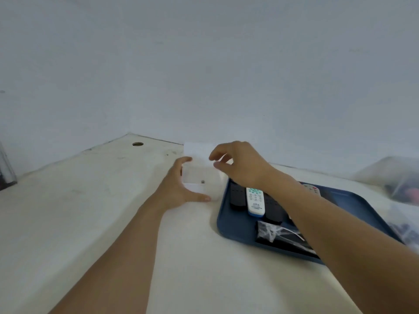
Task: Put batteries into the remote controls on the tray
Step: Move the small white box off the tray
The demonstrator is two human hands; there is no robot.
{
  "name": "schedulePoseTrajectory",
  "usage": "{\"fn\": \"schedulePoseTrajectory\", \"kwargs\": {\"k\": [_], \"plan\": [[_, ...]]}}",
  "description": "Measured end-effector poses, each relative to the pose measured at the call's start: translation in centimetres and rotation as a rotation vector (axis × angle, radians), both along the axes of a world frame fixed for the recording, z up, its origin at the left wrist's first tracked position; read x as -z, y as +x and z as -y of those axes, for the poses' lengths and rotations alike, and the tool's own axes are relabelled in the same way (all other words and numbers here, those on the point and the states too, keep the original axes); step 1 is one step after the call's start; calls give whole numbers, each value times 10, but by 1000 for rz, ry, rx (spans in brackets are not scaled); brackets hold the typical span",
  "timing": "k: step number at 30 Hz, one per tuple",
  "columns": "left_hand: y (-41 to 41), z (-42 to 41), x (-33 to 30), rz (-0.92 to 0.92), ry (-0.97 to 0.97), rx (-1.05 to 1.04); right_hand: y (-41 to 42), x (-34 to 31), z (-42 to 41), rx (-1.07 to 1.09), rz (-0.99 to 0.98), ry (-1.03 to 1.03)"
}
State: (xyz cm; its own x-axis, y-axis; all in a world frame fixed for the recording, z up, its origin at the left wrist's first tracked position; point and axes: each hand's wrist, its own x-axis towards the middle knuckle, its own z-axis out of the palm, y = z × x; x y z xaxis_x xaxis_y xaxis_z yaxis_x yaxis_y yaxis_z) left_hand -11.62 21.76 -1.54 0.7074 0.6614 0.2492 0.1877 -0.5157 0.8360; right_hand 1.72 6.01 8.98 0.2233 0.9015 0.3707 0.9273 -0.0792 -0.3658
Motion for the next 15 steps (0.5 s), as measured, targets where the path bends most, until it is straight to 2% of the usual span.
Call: {"fn": "schedulePoseTrajectory", "kwargs": {"k": [4, 6, 8, 11, 13, 15], "plan": [[2, 16, -9, 113, -54, -260, 45, 7, 94, 194, 12, 61], [3, 34, -16, 198, 133, -384, 79, 16, 150, 381, 17, 67], [9, 68, -28, 340, 336, -402, 107, 24, 208, 550, -14, 78], [38, 139, -48, 485, 489, -159, 135, 26, 283, 668, -119, 93], [65, 188, -54, 426, 519, 92, 150, 25, 315, 662, -108, 36], [101, 243, -59, 291, 427, 336, 167, 28, 343, 695, 1, -99]]}}
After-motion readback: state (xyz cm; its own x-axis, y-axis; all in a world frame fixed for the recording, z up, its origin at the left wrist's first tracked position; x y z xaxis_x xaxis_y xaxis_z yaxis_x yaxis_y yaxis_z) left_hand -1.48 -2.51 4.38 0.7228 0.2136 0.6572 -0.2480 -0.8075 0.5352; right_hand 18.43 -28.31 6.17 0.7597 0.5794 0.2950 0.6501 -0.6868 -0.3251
